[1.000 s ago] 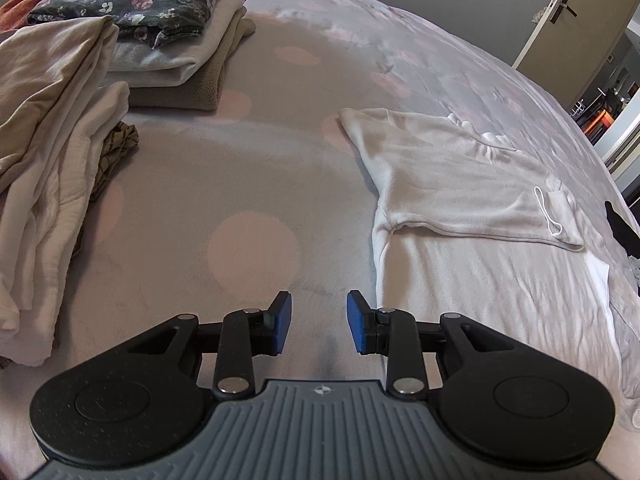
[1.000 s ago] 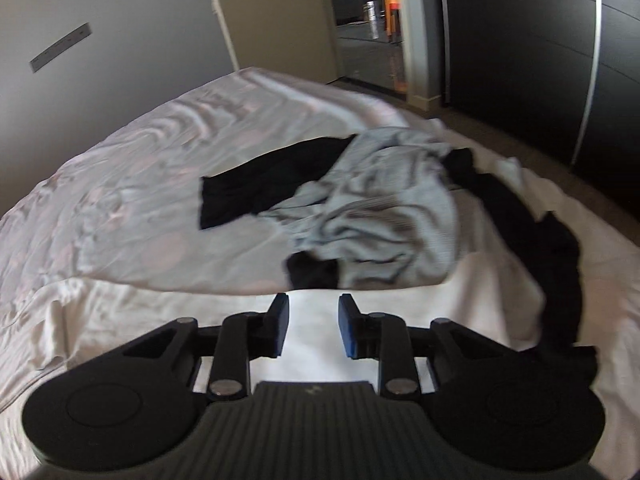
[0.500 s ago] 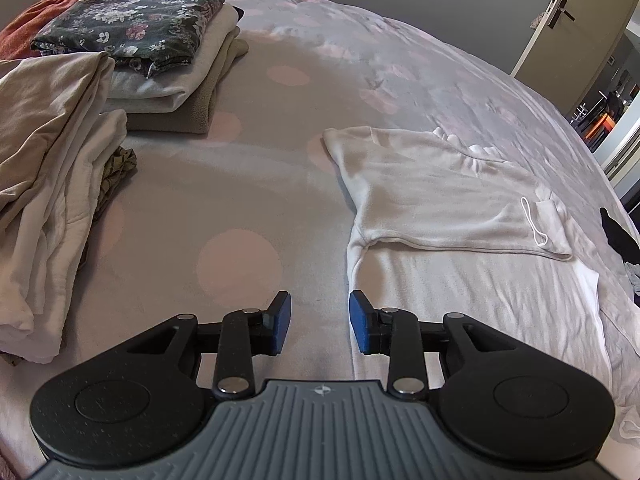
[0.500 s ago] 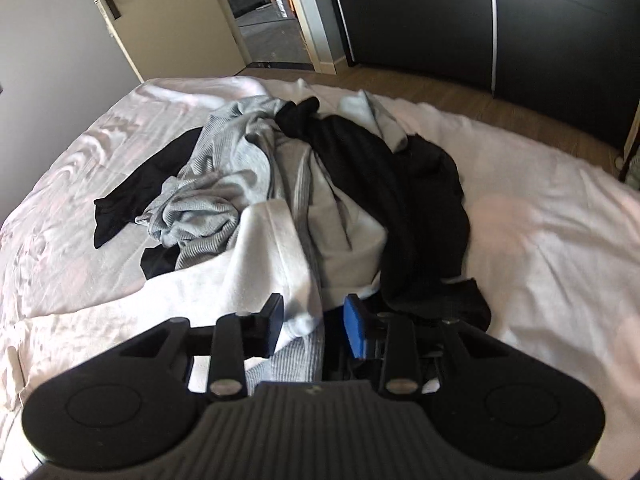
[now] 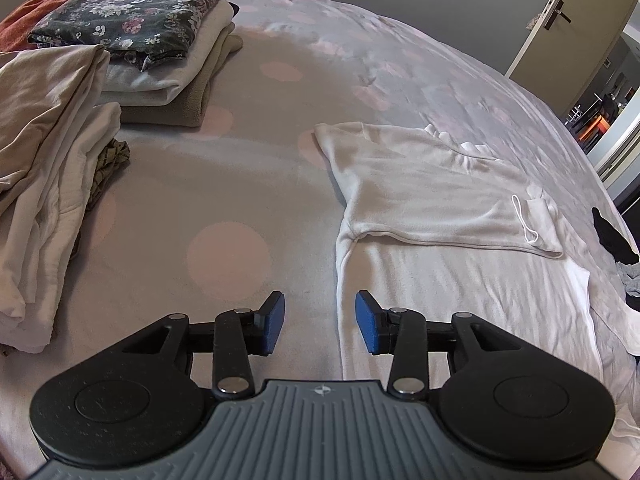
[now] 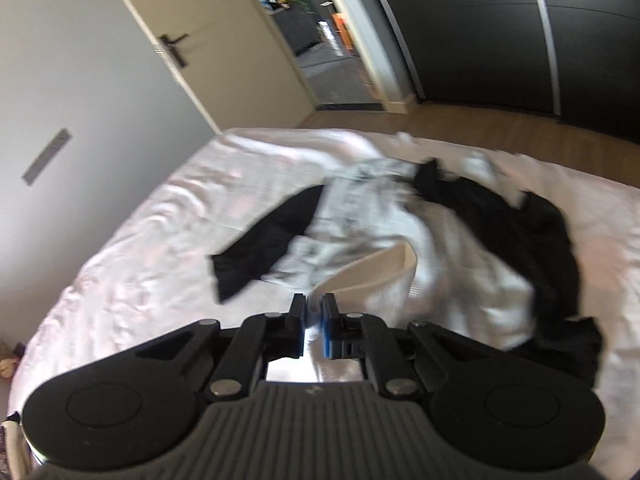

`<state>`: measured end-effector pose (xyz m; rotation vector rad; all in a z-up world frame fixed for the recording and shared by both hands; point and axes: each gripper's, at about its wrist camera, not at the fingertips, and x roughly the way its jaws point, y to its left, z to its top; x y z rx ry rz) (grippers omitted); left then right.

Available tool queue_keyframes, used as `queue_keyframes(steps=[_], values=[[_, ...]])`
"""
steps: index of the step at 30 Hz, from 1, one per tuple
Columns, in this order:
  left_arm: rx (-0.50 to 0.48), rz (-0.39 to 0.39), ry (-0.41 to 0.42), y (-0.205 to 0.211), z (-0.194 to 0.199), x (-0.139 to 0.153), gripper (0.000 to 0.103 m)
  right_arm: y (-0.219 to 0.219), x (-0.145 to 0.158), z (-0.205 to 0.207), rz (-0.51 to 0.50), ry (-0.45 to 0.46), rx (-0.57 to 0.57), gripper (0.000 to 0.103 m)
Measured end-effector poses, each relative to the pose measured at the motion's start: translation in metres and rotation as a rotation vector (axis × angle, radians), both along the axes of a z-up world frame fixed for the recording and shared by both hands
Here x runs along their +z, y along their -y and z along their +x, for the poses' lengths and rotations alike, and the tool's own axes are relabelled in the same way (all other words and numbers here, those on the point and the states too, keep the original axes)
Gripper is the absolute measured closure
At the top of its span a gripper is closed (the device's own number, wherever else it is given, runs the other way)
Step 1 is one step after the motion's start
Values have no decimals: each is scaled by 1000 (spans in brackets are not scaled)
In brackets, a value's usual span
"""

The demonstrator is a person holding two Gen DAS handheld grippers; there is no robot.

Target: Fold clothes

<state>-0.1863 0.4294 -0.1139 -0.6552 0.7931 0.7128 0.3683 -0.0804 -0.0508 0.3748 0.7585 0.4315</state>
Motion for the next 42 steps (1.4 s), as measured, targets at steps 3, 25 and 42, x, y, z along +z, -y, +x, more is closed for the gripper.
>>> queue_keyframes(steps=[3,25,42], values=[[-21,17,2,1,0,4,66,-52,23,-3,29,39,78,94],[32,-2,50,-41,-23,-1,66,-387,119,-161,216,253,758,94],[-11,-21,90,-75,15,-7,62,-502,-98,-291,64,-104,1028,94]])
